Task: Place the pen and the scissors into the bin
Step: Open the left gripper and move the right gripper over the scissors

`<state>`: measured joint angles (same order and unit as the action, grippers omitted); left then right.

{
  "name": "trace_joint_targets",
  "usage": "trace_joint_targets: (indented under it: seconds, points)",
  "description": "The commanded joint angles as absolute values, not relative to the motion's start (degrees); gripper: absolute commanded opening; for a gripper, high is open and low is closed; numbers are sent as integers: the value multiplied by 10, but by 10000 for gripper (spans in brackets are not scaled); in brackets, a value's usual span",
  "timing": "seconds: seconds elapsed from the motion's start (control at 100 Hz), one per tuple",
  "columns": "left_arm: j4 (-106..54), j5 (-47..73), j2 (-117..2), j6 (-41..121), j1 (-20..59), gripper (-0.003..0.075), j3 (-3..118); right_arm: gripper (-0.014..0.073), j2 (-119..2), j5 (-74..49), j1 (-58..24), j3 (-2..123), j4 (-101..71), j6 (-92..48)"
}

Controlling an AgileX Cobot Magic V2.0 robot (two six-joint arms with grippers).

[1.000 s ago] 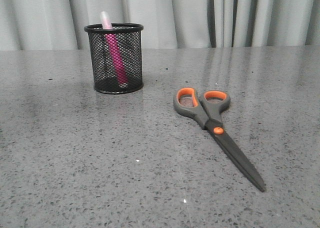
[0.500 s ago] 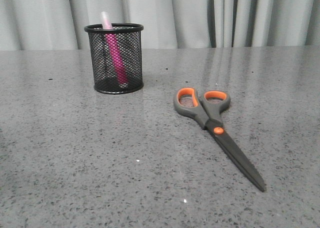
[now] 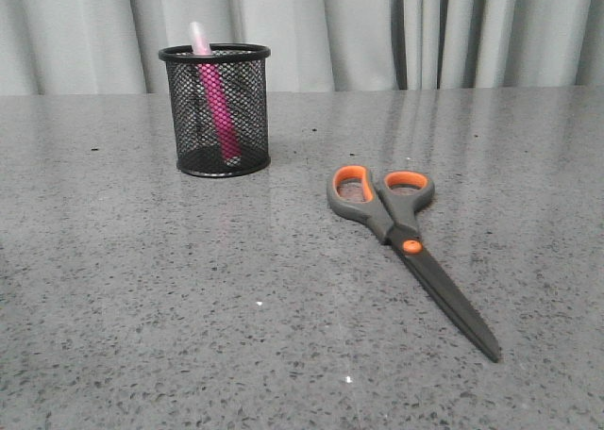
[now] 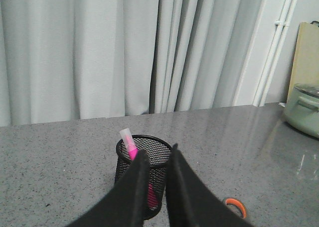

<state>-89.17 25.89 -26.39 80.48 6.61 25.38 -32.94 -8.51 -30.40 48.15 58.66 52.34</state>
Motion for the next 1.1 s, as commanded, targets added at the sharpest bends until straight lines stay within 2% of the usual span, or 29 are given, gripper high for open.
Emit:
trace_joint_targets:
  seconds: [0.0,0.23,0.54,0.69,0.84,0.92,1.09]
  points:
    - [-915,264,-265,802,64,62,270,-33,-342,-101,-303,479,586,519]
    - [-915,264,-265,802,64,62,270,-33,-386,-103,-303,430,577,519]
    - [-915,264,-265,802,64,62,270,-33,-394,-108,-303,428,559,519]
    - [-915,264,-265,802,64,62,270,-33,-394,-124,-303,428,460,375]
    - [-915,264,-265,802,64,62,270,-33,-394,-117,-303,428,459,345]
    - [-915,264,-265,802,64,62,270,-32,-394,-117,-302,432,320,199]
    - [-915,264,-265,802,64,62,270,-3,-402,-117,-304,432,-59,-294]
